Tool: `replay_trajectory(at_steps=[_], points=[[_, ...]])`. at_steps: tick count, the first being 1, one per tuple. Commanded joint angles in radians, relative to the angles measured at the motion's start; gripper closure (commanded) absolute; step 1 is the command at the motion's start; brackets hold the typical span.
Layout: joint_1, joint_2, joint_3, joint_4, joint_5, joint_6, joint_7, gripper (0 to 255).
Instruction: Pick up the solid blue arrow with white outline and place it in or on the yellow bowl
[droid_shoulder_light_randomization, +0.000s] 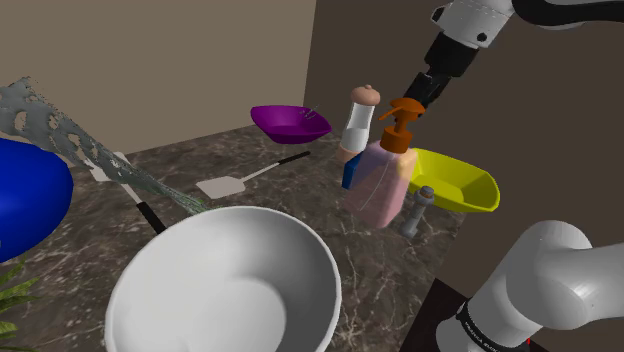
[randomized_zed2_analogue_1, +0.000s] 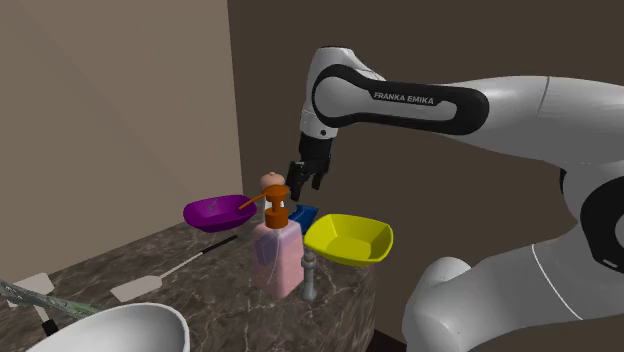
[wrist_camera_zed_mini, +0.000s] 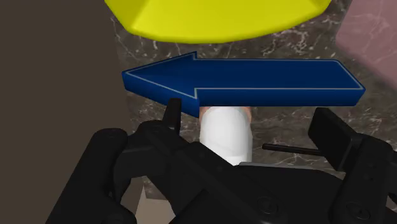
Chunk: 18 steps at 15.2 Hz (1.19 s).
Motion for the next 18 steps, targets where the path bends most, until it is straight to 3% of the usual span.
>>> replay_trajectory(at_steps=[1,5,6,13,18], points=[[0.000,0.000,0.000,0.000,0.000,0.000,0.000,0],[0.244,0.080,-0.239,-0.047,-0.059,0.086,-0.679,0],[0.288,0.100,-0.279,-0.045,-0.069,0.093,-0.798,0],[0.289,0.107,-0.283,-0.135,-0.071,0.189,-0.797,0],[0.289,0.108,-0.284,-0.142,-0.071,0.197,-0.798,0]])
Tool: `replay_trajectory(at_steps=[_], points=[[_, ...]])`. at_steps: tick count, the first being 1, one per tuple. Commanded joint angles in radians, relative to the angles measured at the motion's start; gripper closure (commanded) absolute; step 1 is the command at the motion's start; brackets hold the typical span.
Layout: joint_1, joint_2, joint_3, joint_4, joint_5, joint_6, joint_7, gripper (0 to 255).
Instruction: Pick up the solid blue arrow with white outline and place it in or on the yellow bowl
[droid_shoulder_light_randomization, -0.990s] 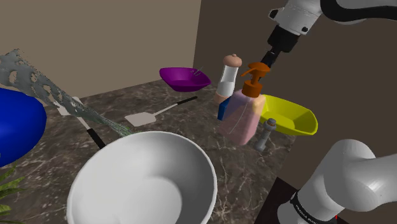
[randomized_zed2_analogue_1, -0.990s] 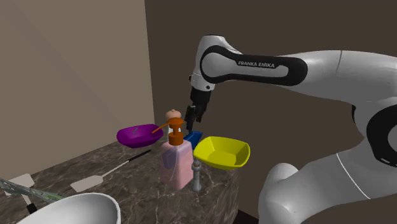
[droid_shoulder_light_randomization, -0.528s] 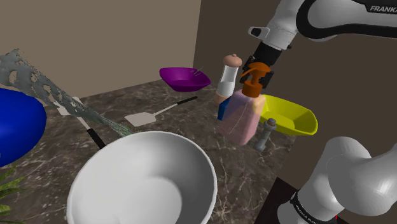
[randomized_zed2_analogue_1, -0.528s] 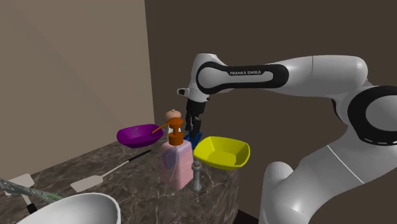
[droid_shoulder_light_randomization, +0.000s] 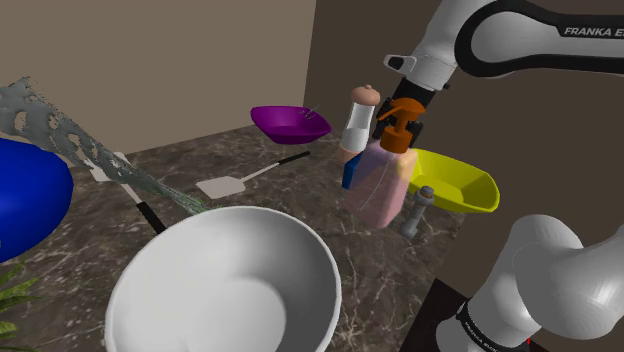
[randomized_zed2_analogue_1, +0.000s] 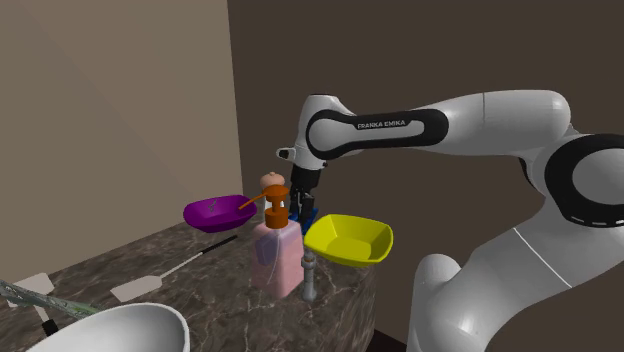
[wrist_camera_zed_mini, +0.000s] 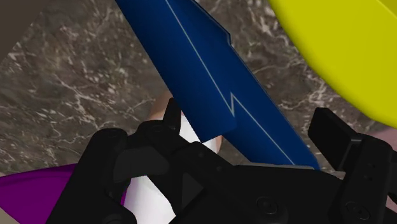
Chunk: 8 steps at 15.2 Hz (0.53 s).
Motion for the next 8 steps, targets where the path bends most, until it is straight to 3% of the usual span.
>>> replay_trajectory(at_steps=[1,3,4,8], points=[[0.000,0.000,0.000,-0.001,0.000,0.001,0.000,0],[0.000,0.000,0.000,-0.001,0.000,0.001,0.000,0],[0.000,0.000,0.000,-0.001,0.000,0.001,0.000,255],[0.000,0.001,0.000,0.000,0.000,0.001,0.000,255]])
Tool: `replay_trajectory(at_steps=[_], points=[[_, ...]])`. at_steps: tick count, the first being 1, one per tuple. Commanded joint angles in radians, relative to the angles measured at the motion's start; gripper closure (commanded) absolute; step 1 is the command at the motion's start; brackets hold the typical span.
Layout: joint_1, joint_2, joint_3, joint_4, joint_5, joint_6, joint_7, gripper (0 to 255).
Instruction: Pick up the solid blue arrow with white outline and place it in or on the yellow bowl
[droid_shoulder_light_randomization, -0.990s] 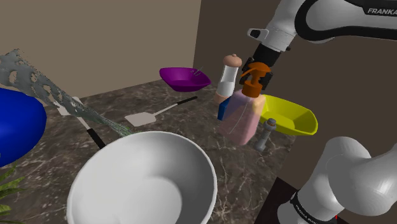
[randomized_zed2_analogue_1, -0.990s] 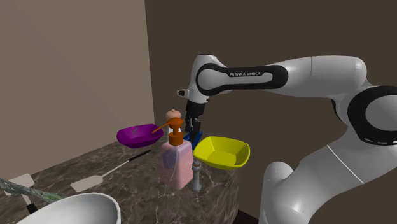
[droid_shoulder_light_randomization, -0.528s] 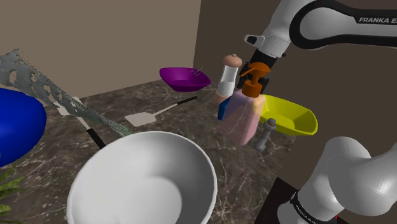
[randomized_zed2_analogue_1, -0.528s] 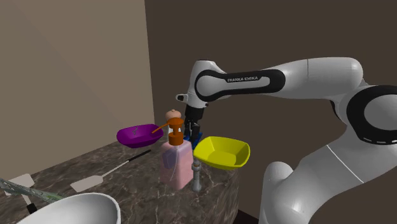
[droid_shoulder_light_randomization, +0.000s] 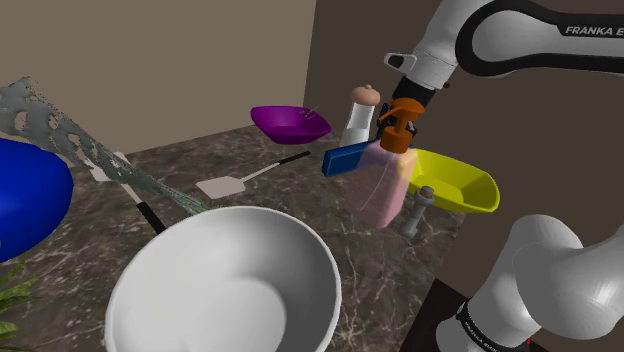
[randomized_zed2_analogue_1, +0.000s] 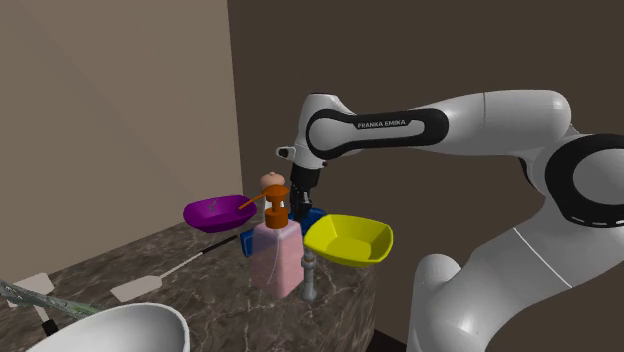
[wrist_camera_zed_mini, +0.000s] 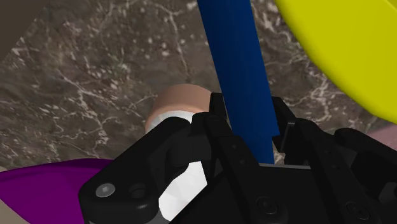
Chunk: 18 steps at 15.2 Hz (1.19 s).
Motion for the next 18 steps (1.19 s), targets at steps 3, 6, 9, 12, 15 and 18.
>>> replay_trajectory(at_steps=[3,6,9,12,15,18], points=[[-0.001,0.001,-0.001,-0.007,0.000,-0.002,0.002,255],[-0.001,0.002,0.000,0.011,0.001,-0.018,0.002,255],[0.001,0.008,0.003,0.054,0.003,-0.056,0.004,255],[0.003,0.015,0.006,0.100,0.006,-0.094,0.007,255],[0.006,0.024,0.008,0.146,0.008,-0.132,0.009,255],[0.008,0.035,0.010,0.194,0.011,-0.169,0.011,255]])
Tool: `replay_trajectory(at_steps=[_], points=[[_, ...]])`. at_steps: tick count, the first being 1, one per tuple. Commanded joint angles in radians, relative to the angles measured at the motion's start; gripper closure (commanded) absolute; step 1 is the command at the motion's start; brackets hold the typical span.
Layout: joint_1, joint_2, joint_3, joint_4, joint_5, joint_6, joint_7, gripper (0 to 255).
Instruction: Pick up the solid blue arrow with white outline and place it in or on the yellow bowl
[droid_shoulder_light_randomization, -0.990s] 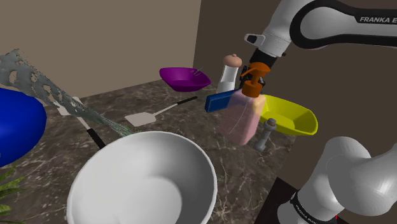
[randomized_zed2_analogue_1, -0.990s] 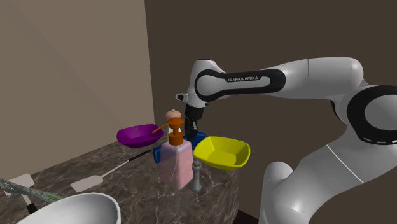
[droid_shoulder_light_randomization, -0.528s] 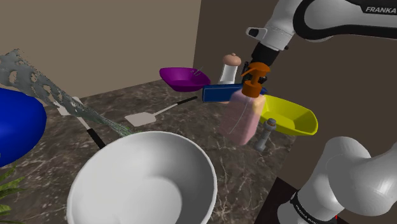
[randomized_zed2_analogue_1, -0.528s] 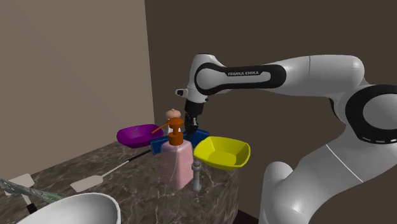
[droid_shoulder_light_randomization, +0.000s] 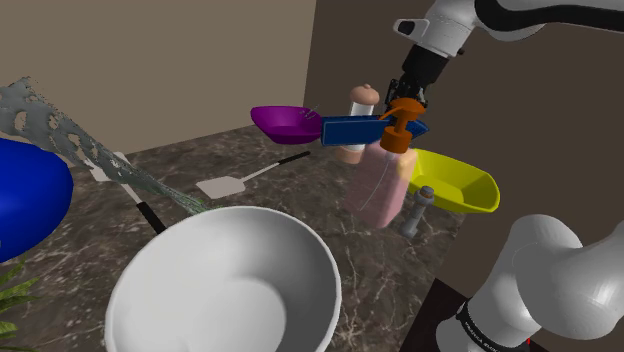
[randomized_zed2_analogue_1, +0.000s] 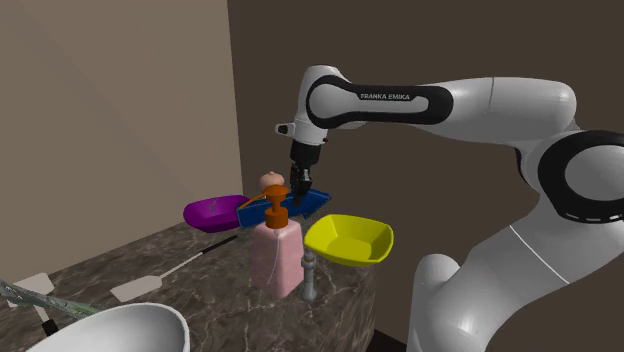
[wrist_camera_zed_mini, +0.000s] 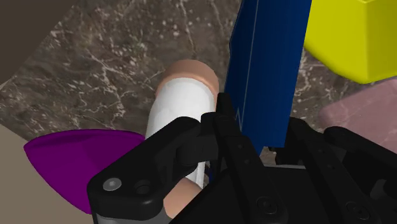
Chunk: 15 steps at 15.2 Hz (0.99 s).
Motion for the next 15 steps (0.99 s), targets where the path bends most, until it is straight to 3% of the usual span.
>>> replay_trajectory(at_steps=[1,12,15], points=[[0.002,0.007,0.002,0.033,0.002,-0.026,0.002,255],[0.011,0.058,0.006,0.209,0.011,-0.151,0.007,255],[-0.005,-0.042,0.006,0.163,-0.003,-0.205,-0.001,255]])
